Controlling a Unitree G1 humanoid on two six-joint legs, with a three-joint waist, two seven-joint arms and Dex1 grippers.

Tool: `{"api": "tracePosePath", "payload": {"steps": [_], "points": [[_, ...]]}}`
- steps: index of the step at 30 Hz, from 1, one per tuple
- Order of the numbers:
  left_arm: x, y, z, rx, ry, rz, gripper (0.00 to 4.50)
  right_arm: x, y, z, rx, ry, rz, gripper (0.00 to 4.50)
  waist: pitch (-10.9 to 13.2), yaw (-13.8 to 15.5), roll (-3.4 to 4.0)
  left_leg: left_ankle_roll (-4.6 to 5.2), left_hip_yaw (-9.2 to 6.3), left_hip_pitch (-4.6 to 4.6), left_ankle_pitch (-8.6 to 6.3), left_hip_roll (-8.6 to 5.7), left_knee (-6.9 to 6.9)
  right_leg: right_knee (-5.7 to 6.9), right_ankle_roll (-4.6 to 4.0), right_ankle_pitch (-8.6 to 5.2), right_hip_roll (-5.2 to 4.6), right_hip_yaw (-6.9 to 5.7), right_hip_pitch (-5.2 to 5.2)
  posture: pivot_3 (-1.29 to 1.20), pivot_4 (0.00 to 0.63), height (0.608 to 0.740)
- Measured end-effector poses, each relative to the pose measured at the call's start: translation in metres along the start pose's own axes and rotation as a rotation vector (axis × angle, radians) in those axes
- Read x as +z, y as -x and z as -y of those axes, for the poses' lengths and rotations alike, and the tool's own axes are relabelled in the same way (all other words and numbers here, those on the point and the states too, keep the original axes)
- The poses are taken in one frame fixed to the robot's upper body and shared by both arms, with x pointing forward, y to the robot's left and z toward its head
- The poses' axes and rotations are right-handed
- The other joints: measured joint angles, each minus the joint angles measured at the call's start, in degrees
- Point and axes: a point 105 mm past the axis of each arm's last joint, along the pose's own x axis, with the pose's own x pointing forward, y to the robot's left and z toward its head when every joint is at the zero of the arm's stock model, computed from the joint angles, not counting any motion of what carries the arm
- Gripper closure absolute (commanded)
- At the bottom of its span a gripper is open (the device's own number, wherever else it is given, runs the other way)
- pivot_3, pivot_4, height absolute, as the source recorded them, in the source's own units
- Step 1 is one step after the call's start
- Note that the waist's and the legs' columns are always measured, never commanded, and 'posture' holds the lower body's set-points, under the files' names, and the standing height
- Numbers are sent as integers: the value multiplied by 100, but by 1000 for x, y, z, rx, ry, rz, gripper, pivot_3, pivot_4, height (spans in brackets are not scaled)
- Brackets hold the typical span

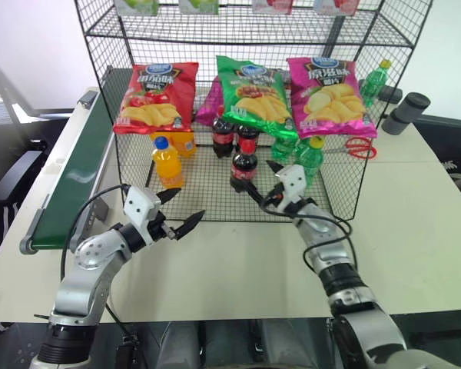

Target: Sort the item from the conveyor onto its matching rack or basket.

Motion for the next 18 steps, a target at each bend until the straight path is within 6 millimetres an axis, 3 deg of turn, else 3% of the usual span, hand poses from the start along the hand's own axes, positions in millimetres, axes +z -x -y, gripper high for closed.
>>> {"api": "tracePosePath", "payload": {"steps": [10,18], "points": [[-13,10,-16,50,-18,-89,0,32,96,27,103,12,-107,21,0,36,6,2,-1,8,-1,0,-2,-8,-1,-1,1,0,12,0,150,740],[-14,20,-27,61,-41,-111,0,35,128,45,62,-30,-167,21,0,45,7,2,-1,9,0,0,-2,-9,-1,-1,5,0,14,0,150,740]]}}
